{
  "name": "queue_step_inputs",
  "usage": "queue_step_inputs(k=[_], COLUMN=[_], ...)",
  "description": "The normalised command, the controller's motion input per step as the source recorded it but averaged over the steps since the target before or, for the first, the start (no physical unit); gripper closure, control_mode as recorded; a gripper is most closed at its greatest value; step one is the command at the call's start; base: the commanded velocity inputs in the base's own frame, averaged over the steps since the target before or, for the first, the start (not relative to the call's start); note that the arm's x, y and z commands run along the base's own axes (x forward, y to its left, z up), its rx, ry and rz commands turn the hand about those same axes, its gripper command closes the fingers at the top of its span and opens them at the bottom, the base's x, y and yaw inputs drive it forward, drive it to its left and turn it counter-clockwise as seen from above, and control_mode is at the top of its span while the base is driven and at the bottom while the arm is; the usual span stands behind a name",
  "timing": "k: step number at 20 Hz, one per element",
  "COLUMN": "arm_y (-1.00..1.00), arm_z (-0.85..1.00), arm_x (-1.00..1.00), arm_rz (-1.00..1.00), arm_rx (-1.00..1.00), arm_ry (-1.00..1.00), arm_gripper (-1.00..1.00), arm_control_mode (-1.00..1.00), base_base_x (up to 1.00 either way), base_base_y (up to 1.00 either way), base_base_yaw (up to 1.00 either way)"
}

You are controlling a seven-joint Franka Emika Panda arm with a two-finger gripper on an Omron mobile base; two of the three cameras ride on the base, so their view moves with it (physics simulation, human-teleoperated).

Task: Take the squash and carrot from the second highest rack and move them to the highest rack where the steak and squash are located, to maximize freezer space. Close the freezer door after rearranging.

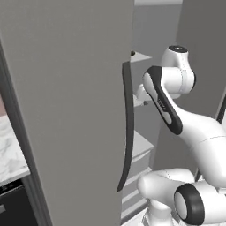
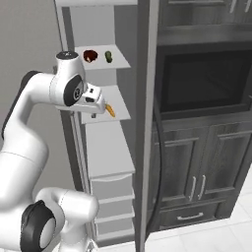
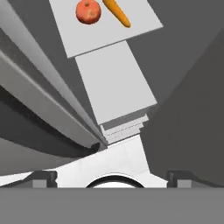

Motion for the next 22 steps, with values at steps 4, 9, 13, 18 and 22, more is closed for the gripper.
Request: queue_step_inputs(k=[4,9,13,18,22], arm_y=[0.00,0.00,0.00,0.00,0.00], arm_z=[0.00,0.00,0.00,0.00,-0.04], arm_x=[0.00,0.00,0.00,0.00,0.08], arm_rz=[0.00,0.00,0.00,0.00,0.00], arm_rx=[0.00,0.00,0.00,0.00,0.03], arm_ry=[0.00,0.00,0.00,0.00,0.00], arm_gripper=[-1.00,-1.00,-1.00,-1.00,-1.00], arm_control_mode=[1.00,1.00,1.00,1.00,-1.00], base_base_x=[0.59,0.55,0.50,0.49,0.14], base_base_y=[-0.22,-0.23,-0.09,-0.04,-0.02], base_base_yaw=[0.00,0.00,0.00,0.00,0.00])
